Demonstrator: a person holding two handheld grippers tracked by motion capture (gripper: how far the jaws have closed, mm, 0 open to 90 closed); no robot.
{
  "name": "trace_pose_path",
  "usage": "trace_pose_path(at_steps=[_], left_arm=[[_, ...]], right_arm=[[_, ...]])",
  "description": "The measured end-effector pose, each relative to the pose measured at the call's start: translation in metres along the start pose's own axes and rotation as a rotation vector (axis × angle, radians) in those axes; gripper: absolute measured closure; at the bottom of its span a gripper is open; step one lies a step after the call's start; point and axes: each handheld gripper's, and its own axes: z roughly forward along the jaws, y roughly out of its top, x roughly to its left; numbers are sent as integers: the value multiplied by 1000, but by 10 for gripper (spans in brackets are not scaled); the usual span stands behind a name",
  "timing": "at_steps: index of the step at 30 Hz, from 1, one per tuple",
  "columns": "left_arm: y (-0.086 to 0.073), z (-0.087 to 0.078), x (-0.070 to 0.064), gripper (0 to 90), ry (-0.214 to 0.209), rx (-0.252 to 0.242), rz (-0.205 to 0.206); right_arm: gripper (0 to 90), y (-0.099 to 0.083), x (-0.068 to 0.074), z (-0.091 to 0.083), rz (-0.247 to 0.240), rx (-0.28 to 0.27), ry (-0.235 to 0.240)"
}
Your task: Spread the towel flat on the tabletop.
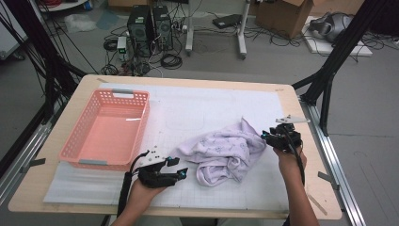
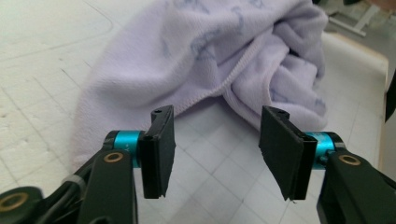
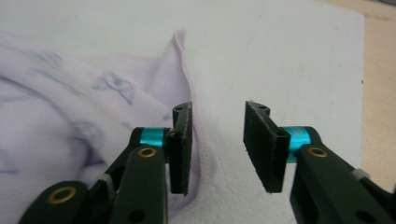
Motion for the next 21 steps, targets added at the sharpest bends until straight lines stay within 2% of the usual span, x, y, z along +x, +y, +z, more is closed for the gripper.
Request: trace_pose_path(at_steps=[3, 5, 7, 10, 14, 17, 19, 20, 21], left_arm=[[6, 1, 5, 448, 12, -12, -23], [14, 4, 8, 441, 14, -15, -35], [22, 8, 11, 438, 21, -23, -50], [32, 18, 17, 389, 68, -18, -59], [39, 40, 26, 362, 102, 68, -61], [38, 57, 29, 378, 114, 135, -47], [34, 66, 30, 427, 133, 189, -33], [33, 68, 30, 472, 146, 189, -14], [34, 67, 30, 555, 160, 184, -1]], right_arm=[[564, -1, 1, -9, -3, -35, 41], [543, -3, 3, -10, -18, -29, 69], [521, -6, 5, -6, -36, -19, 77], [496, -12, 8, 2, -47, 15, 89], [493, -22, 12, 6, -32, 12, 117], [489, -29, 12, 5, -24, 3, 132], [486, -34, 11, 4, -26, 2, 142], [485, -35, 11, 4, -26, 4, 149], [482, -37, 11, 5, -35, -1, 155]])
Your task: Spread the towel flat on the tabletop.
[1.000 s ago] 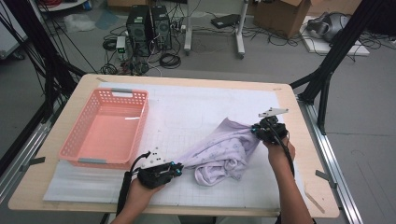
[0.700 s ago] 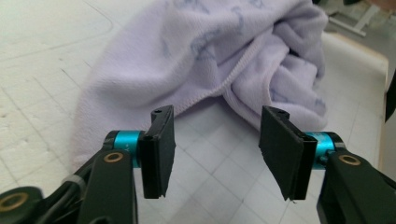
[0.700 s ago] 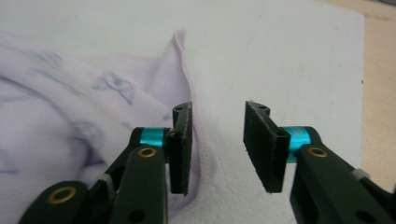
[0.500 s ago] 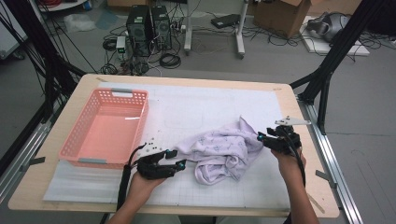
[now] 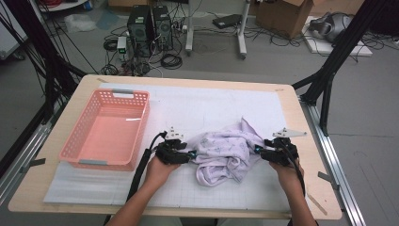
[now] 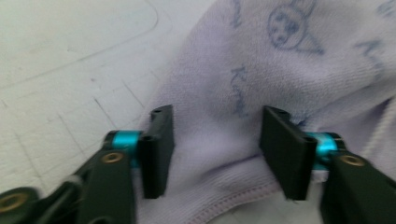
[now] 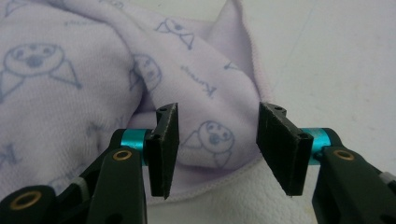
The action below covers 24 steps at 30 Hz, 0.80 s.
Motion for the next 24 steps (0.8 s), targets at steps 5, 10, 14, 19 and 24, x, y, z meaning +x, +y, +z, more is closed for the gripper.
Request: trace_pose_path(at_steps=[5, 10, 14, 19, 24], left_arm=[[20, -19, 11, 866, 46, -112, -5], [42, -23, 25, 894, 69, -130, -16], [38, -11, 22, 616, -35, -84, -42], [34, 5, 11, 455, -73, -14, -28], [27, 22, 3, 495, -90, 68, 17]], right_arm=[[474, -5, 2, 1, -15, 2, 20], [467, -5, 3, 1, -4, -20, 32], [466, -6, 4, -1, 1, -35, 40], [464, -8, 3, -3, 7, -46, 45], [463, -10, 2, -5, 10, -58, 49]])
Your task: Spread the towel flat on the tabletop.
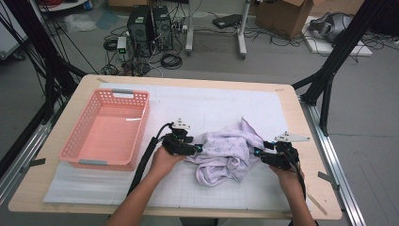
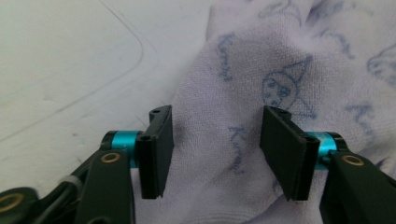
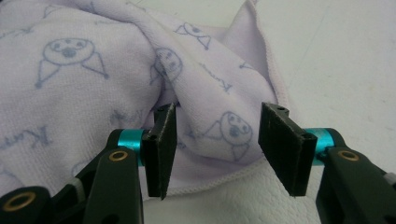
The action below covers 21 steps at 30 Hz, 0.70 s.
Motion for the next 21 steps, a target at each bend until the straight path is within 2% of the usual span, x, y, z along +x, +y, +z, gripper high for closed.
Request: trace_pose_path(at_steps=[2, 3, 4, 7, 11, 14, 18, 20, 21], left_arm=[[-2, 3, -3, 644, 63, 2, 38], [-2, 2, -2, 771, 78, -2, 42], [-1, 1, 0, 819, 84, -11, 28], [5, -5, 8, 843, 144, -73, 14], [18, -15, 24, 849, 193, -143, -36], [30, -17, 35, 848, 232, -215, -85], [44, -18, 52, 848, 290, -238, -106], [49, -17, 57, 837, 297, -256, -130], [49, -17, 57, 804, 289, -275, -142]], right_arm=[[464, -1, -2, -1, 4, -3, -1], [463, -1, -2, -1, 7, -6, -2], [463, -2, -3, -2, 5, -10, -2], [463, -2, -5, -4, 17, -20, 4], [463, -2, -6, -5, 22, -32, 6], [462, -2, -7, -5, 27, -34, 6], [462, -2, -7, -6, 31, -40, 2], [463, -3, -8, -6, 34, -42, 2], [463, -3, -8, -6, 36, -41, 0]])
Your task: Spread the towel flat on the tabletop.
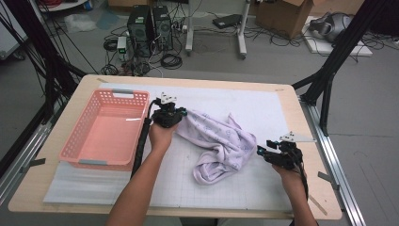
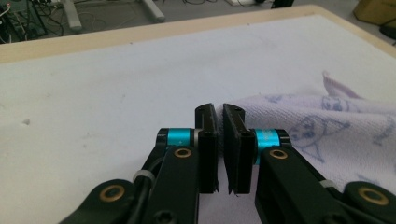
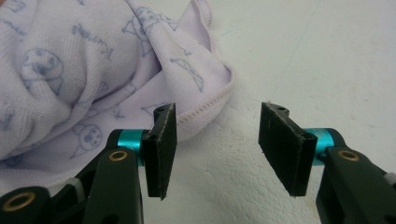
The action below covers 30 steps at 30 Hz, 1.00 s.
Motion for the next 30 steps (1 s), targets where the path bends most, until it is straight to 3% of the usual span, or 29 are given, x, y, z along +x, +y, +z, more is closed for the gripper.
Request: trace_pose_path(at_steps=[2, 3, 8, 11, 13, 15, 17, 20, 23, 25, 26, 27, 30], left_arm=[[0, 0, -3, 609, -46, 6, -31], [-1, -1, -7, 543, -81, 18, -22], [-16, -12, -35, 497, -237, 17, 56], [-27, -19, -51, 499, -291, 31, 119], [-35, -23, -61, 499, -335, 37, 131], [-43, -22, -72, 482, -375, 76, 164], [-49, -15, -82, 418, -368, 117, 203], [-53, -4, -92, 380, -359, 124, 185], [-55, 8, -98, 407, -350, 161, 208], [-57, 11, -99, 479, -344, 171, 237], [-56, 10, -99, 592, -336, 172, 257], [-55, 9, -97, 697, -335, 161, 254], [-46, 0, -85, 764, -319, 95, 203]], right_arm=[[463, -1, 0, 1, -2, 1, 2], [463, -1, 0, 1, -1, 5, 3], [463, -1, 1, 1, -5, 6, 1], [463, -2, 2, 0, -9, 2, 1], [463, -2, 3, -1, -8, 1, 0], [463, -2, 3, -2, 1, -2, 2], [462, -2, 3, -2, 3, -4, 1], [462, -2, 4, -2, 8, -3, 3], [462, -3, 4, -2, 6, -2, 2], [462, -4, 3, -1, 11, 0, 2], [462, -4, 3, -1, 11, 1, 4], [462, -4, 3, -1, 11, 3, 4], [462, -4, 3, -1, 6, 0, 6]])
